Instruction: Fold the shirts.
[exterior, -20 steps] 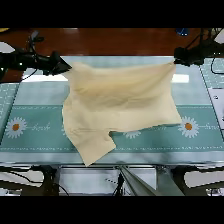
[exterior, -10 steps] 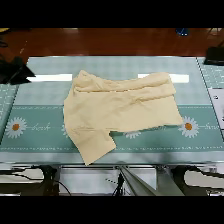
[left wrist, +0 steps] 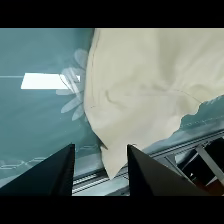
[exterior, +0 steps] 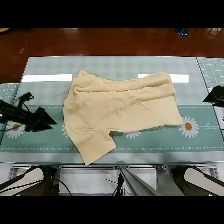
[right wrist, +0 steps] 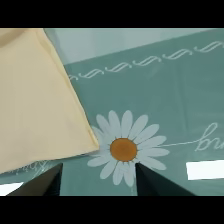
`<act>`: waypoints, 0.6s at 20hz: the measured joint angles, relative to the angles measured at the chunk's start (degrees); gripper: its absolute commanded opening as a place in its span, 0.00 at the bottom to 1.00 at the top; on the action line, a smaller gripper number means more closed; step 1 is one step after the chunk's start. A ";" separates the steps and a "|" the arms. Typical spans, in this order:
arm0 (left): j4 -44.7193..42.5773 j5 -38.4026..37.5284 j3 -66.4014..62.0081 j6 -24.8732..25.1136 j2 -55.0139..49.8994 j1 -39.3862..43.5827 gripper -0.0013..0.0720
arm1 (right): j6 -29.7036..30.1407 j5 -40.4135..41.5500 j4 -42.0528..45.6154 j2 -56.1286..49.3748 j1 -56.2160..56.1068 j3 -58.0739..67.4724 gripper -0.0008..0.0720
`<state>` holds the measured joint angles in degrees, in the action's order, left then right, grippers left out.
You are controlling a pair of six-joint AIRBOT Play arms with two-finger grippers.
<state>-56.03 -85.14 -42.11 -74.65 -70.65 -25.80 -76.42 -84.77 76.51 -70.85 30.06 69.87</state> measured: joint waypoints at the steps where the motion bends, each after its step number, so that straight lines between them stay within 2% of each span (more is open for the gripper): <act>1: 1.07 2.03 2.99 0.76 0.24 -0.02 0.58 | 0.52 0.70 -0.87 0.44 0.33 -2.25 0.74; 4: 3.32 8.35 9.22 2.12 0.66 0.17 0.58 | 1.70 1.84 -2.80 1.18 0.90 -5.92 0.74; 5: 3.82 10.25 10.29 2.32 0.70 0.59 0.77 | 2.01 2.08 -3.50 1.38 1.01 -6.54 0.74; 6: 4.24 12.17 11.13 2.49 0.70 1.33 0.85 | 2.29 2.32 -4.07 1.42 1.09 -6.99 0.74; 9: 8.00 14.95 12.28 2.71 -0.50 5.11 0.84 | 2.91 2.58 -5.57 1.60 1.18 -7.74 0.74; 10: 9.31 16.04 12.50 2.73 -1.27 6.64 0.70 | 2.95 2.60 -6.01 1.62 1.20 -7.82 0.74; 11: 10.71 17.75 12.66 2.95 -2.25 8.41 0.34 | 3.04 2.49 -6.27 1.62 1.20 -7.93 0.74; 12: 11.56 20.02 12.76 3.61 -3.23 10.08 0.05 | 3.13 2.29 -6.45 1.64 1.20 -8.02 0.74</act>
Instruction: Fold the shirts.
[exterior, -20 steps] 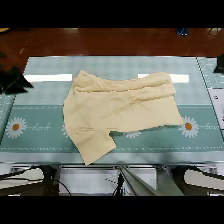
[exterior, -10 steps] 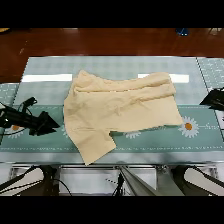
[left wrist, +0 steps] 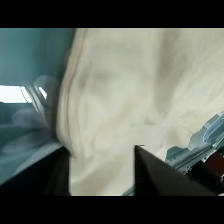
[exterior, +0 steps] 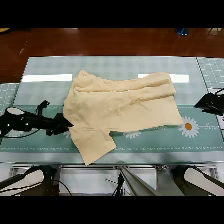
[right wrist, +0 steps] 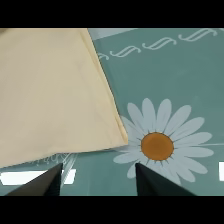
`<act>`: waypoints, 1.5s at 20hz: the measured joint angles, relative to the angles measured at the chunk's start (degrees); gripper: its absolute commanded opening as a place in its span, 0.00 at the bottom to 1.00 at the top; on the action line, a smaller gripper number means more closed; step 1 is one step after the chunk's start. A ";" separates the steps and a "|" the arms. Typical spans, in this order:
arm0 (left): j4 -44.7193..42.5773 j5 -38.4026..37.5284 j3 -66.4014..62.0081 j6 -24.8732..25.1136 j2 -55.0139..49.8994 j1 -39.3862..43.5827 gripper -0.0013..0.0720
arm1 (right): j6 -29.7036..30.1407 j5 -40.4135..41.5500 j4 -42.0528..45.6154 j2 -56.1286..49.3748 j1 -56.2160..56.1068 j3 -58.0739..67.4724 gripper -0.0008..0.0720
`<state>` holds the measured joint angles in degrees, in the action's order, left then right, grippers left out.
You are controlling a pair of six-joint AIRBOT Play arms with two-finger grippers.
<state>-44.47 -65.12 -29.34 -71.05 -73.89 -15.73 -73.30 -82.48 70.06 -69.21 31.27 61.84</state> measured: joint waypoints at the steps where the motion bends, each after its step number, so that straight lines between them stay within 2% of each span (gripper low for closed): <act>1: 1.60 1.05 0.04 0.74 -1.01 1.57 0.05 | 0.00 -0.35 -0.09 0.02 0.00 -0.02 0.74; 5: 4.66 2.08 -0.87 3.10 -2.64 4.79 0.05 | -0.02 -0.79 3.08 0.04 0.39 -0.70 0.73; 8: 5.03 1.84 -2.47 4.79 -2.49 4.63 0.05 | -0.44 0.46 3.08 0.04 3.04 -4.15 0.76; 16: 6.80 -3.63 -8.09 6.84 -0.33 4.00 0.05 | -0.02 12.11 -6.47 -0.02 6.88 -17.40 0.76; 20: 7.43 -4.31 -10.51 7.28 -0.07 4.00 0.05 | 0.92 18.49 -13.27 -0.02 7.04 -23.89 0.75; 24: 11.65 -4.61 -12.85 9.79 0.00 4.00 0.05 | 1.73 21.33 -17.86 0.04 7.04 -28.17 0.74; 25: 12.79 -4.33 -13.55 10.32 0.00 4.00 0.05 | 1.86 21.51 -18.36 0.04 6.84 -28.72 0.69; 26: 14.03 -4.09 -14.34 10.75 0.00 4.00 0.05 | 1.97 21.97 -18.38 0.04 6.23 -29.16 0.56; 27: 15.15 -3.87 -15.23 11.06 0.00 4.00 0.05 | 2.19 22.77 -18.40 0.02 5.11 -29.46 0.34; 28: 15.69 -3.85 -16.13 11.34 0.00 4.00 0.05 | 2.32 23.67 -18.25 -0.04 3.41 -29.75 0.05; 30: 16.79 -3.72 -18.10 11.63 0.00 4.00 0.05 | 3.15 25.35 -18.27 -0.04 -0.24 -29.05 0.04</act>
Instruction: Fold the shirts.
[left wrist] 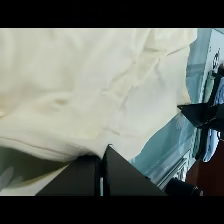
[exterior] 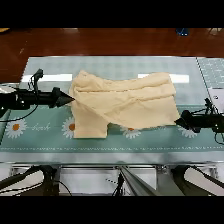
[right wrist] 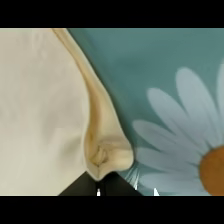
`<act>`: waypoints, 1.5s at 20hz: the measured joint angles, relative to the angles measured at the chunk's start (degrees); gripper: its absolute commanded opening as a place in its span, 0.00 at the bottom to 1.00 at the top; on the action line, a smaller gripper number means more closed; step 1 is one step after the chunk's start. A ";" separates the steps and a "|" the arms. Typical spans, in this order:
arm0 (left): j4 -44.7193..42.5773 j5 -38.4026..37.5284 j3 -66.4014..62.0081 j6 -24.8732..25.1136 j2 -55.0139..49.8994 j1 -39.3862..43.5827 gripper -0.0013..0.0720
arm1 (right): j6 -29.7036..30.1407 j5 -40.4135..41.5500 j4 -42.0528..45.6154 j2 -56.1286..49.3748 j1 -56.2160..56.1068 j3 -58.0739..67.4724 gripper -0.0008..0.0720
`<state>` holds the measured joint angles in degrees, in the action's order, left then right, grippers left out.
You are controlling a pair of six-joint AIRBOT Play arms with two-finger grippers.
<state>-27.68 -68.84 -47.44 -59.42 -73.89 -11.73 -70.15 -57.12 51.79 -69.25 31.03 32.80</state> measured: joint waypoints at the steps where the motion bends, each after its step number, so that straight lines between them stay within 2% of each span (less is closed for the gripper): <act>1: 0.17 -0.13 -1.25 0.11 0.17 -0.02 0.05 | 0.81 0.59 -0.98 0.24 -1.53 1.09 0.04; 5: 0.74 -0.94 -11.17 0.33 4.24 -0.04 0.05 | 4.74 -1.46 -4.55 5.09 -5.05 12.31 0.04; 8: 1.11 -1.14 -25.62 0.37 11.21 -0.04 0.05 | 6.05 -0.96 -8.55 12.81 -5.95 27.26 0.04; 11: 0.15 2.14 -42.75 -0.22 19.52 -0.07 0.05 | 6.05 2.36 -10.01 20.94 -6.23 43.39 0.04; 14: -6.56 6.32 -56.15 -6.40 27.23 -0.07 0.05 | -0.26 4.44 -4.87 27.78 -6.34 57.18 0.04; 17: -16.02 6.40 -63.69 -14.51 34.16 -0.04 0.05 | -8.15 3.10 3.58 33.14 -6.36 65.99 0.04; 20: -24.22 1.29 -66.82 -21.33 39.45 -0.04 0.05 | -13.11 -3.82 11.47 36.13 -6.36 71.93 0.04; 23: -28.39 -6.73 -67.93 -25.75 41.86 -0.04 0.05 | -15.39 -13.99 17.29 37.31 -6.40 75.67 0.04; 27: -30.47 -18.18 -67.23 -30.18 40.81 -0.07 0.05 | -14.91 -30.64 22.27 35.82 -6.56 77.13 0.04; 30: -29.92 -26.95 -62.45 -32.22 36.87 -0.04 0.05 | -13.86 -39.36 22.75 32.22 -7.96 74.62 0.04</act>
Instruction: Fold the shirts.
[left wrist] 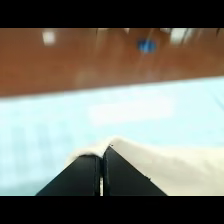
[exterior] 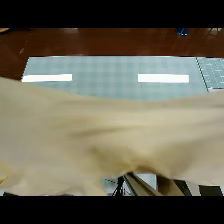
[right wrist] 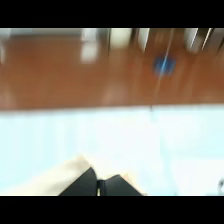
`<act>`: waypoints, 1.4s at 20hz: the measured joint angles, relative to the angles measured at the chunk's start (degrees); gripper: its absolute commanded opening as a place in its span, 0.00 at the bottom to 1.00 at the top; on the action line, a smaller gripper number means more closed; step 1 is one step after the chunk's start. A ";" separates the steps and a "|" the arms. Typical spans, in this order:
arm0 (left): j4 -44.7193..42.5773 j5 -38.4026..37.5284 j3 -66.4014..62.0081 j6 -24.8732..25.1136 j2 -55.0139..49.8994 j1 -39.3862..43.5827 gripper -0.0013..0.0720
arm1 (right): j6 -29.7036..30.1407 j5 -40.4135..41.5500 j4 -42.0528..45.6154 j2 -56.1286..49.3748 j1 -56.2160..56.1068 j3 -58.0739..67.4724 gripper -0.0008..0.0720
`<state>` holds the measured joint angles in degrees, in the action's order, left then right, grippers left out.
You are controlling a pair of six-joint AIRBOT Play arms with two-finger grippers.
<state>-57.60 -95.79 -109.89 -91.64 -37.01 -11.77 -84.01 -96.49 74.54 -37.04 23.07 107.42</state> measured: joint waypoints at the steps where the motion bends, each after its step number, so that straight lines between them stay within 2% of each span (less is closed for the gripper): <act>1: 0.83 -2.14 2.67 -0.24 -1.62 0.00 0.05 | 0.24 -1.84 0.02 -1.73 -0.59 -1.75 0.04; 4: 2.51 -3.10 11.56 0.79 -6.80 0.00 0.05 | 0.98 -4.74 -0.31 -8.85 -3.39 -7.54 0.04; 7: 2.86 1.09 19.54 3.74 -14.47 -0.02 0.05 | 1.57 -3.65 -0.35 -19.37 -8.28 -10.95 0.04; 11: 4.81 8.50 24.06 8.07 -26.75 -0.02 0.05 | 1.46 7.93 0.09 -32.89 -13.38 -12.46 0.04; 15: 9.55 20.68 25.40 12.70 -38.14 0.87 0.05 | -0.72 23.76 -2.05 -42.34 -15.47 -12.85 0.04; 20: 12.92 34.77 25.75 21.57 -48.46 4.96 0.05 | -2.25 38.60 -5.46 -50.82 -16.20 -13.00 0.04; 24: 13.35 39.78 25.81 26.21 -54.82 7.10 0.05 | -3.19 42.42 -5.20 -56.33 -16.31 -13.00 0.04; 28: 13.46 38.10 25.35 27.36 -57.29 6.38 0.05 | -4.31 40.94 -4.04 -58.38 -16.31 -13.00 0.04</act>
<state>-44.14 -57.69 -84.53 -64.27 -94.30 -5.39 -88.31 -55.55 70.50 -95.42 6.76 94.41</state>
